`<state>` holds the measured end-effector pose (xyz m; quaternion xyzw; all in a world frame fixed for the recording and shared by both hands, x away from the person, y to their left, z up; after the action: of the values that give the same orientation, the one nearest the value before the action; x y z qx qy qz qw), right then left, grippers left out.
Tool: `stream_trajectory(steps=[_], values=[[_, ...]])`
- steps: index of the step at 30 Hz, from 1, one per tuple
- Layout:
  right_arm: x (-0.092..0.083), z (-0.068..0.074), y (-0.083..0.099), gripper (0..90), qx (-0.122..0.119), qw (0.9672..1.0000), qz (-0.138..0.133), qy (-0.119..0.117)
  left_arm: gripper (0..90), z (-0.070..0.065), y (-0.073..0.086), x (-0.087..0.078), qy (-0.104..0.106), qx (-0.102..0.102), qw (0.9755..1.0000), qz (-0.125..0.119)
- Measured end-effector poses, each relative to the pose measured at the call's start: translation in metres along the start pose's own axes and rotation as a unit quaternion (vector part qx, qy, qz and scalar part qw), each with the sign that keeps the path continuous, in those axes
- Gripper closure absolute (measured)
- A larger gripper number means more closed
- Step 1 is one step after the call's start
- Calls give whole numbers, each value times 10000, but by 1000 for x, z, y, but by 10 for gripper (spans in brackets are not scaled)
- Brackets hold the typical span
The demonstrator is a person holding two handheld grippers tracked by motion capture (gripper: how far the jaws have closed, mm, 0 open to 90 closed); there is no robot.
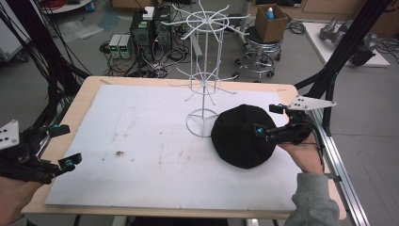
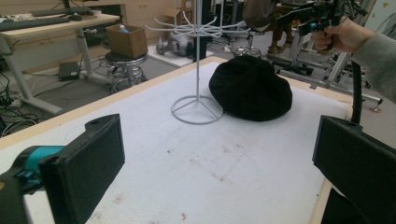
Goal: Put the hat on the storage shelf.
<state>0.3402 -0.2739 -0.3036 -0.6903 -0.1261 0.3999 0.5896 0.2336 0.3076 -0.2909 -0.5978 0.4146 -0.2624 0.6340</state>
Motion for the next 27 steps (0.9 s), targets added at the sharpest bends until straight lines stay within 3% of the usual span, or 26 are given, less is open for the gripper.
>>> stream_trajectory(steps=[9,18,23,27], values=[[29,3,-2,23,-172,9995,210,-180,25,-1,2,-1,-25,0,10000,67],[49,1,1,23,-126,9988,418,-201,25,0,5,1,-34,-32,9999,123],[58,3,7,24,-307,9968,712,-188,26,1,6,0,-70,-54,9999,124],[63,6,11,57,-552,9938,966,-38,26,1,6,1,-64,-53,9999,138]])
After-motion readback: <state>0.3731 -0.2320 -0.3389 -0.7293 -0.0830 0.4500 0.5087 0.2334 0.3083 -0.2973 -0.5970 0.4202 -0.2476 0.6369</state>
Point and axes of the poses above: each handheld gripper's, and its own axes: x roughly forward along the jaws, y roughly out of its underside, z roughly to its left, the point moved 3 cm from there along x, roughly forward along the jaws, and after that the axes turned 5 degrees about y, right-handed, at the moved point
